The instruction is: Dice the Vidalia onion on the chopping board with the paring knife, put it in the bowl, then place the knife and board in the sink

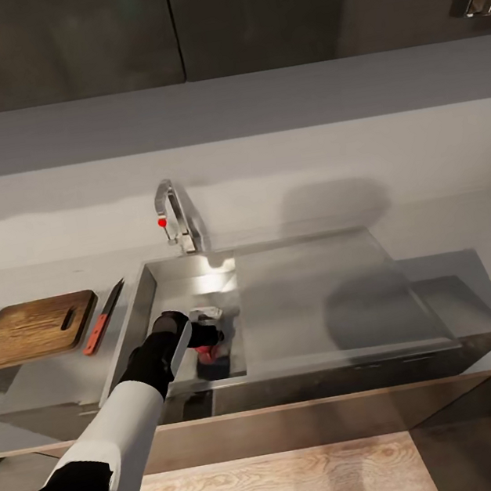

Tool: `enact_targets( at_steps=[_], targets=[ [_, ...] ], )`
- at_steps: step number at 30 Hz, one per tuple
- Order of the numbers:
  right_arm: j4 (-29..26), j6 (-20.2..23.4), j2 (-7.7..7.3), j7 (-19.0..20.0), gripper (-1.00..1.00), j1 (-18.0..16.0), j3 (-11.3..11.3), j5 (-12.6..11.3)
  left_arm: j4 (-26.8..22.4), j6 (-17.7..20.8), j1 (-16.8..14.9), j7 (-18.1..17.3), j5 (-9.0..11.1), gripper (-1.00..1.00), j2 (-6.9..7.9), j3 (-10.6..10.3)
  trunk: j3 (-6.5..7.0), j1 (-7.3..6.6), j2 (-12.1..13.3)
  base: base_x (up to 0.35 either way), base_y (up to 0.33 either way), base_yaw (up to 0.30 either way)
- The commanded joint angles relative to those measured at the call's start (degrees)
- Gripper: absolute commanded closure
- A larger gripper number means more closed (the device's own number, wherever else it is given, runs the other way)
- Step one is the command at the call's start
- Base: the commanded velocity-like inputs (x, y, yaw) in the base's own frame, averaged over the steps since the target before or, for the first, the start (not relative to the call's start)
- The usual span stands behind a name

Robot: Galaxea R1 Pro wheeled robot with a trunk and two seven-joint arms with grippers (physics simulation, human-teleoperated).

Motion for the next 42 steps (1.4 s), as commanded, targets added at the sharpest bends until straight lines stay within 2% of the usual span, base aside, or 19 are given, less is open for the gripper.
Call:
enact_targets(
  at_steps=[1,22,23,26,38,41,42],
  targets=[
    [0.04,-0.15,0.01,-0.31,-1.0,-0.03,-0.34,0.61,-0.05,0.25,-0.04,-0.02,0.13,-1.0,0.02,-0.11,-0.08,0.02,-0.07,0.0,0.0,0.0],
    [0.04,-0.13,0.01,-0.31,-1.0,-0.03,-0.34,0.61,0.5,-0.12,0.0,-0.19,0.12,-1.0,0.08,-0.17,-0.08,0.02,-0.07,0.0,0.0,0.0],
    [0.04,-0.14,0.01,-0.31,-1.0,-0.03,-0.34,0.61,0.54,-0.99,0.02,-0.13,0.12,1.0,0.07,-0.14,-0.08,0.02,-0.07,0.0,0.0,0.0],
    [0.04,-0.13,0.01,-0.31,-1.0,-0.03,-0.34,0.61,0.57,-2.3,0.05,0.02,0.12,1.0,0.03,-0.13,-0.08,0.02,-0.07,0.0,0.0,0.0],
    [0.04,-0.15,0.01,-0.31,-1.0,-0.03,-0.34,0.61,0.33,-2.6,0.05,0.07,0.12,1.0,0.02,-0.09,-0.08,0.02,-0.07,0.0,0.0,0.0],
    [0.04,-0.13,0.01,-0.31,-1.0,-0.03,-0.34,0.61,-0.85,-2.45,0.05,0.12,0.15,1.0,0.02,-0.02,-0.08,0.02,-0.07,0.0,0.0,0.0],
    [0.04,-0.18,0.01,-0.28,-1.0,-0.03,-0.34,0.61,-2.64,-2.28,0.05,0.14,0.19,1.0,0.02,-0.01,-0.06,0.02,-0.07,0.0,0.0,0.0]
  ],
)
